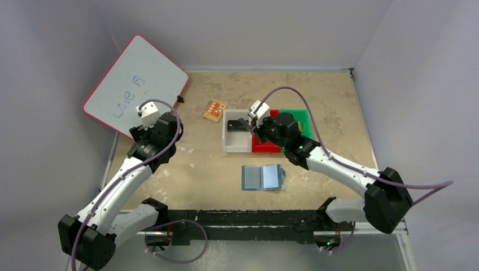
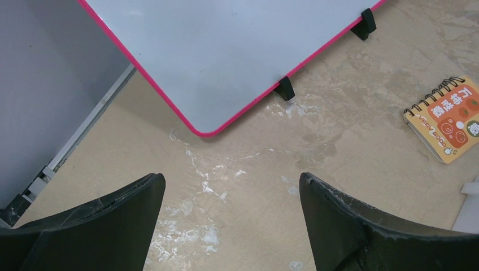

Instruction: Take the credit cards out of the card holder

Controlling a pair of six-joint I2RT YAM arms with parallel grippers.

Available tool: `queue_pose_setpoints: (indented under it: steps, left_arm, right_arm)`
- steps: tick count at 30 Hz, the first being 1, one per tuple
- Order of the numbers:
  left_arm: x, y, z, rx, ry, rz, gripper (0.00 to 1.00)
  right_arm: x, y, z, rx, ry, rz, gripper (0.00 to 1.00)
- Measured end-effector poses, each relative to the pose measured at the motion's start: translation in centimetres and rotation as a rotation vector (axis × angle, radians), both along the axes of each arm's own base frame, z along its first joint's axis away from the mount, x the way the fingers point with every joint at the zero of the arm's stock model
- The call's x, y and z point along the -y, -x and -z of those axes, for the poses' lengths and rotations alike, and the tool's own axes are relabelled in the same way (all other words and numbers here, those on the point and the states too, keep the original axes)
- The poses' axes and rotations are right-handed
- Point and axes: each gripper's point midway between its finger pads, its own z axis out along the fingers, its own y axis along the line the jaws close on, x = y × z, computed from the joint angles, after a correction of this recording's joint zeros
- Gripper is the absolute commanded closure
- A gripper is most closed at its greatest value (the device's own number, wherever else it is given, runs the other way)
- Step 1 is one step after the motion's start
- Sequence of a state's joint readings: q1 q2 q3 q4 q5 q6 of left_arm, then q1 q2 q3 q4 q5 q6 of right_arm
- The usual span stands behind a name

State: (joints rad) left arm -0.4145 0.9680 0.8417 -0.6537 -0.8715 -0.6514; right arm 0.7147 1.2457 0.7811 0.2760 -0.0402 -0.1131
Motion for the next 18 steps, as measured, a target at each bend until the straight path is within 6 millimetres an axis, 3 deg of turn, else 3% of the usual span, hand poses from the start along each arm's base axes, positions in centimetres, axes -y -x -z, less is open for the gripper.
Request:
queue_pose_setpoints:
  steps: [18]
  left_arm:
    - [-0.1,0.2,-0.5,0.020,0.005,-0.003,0.10]
  right_arm:
    - [-4.2,-4.1,4.1,0.124,0.406,-0.114,1.00]
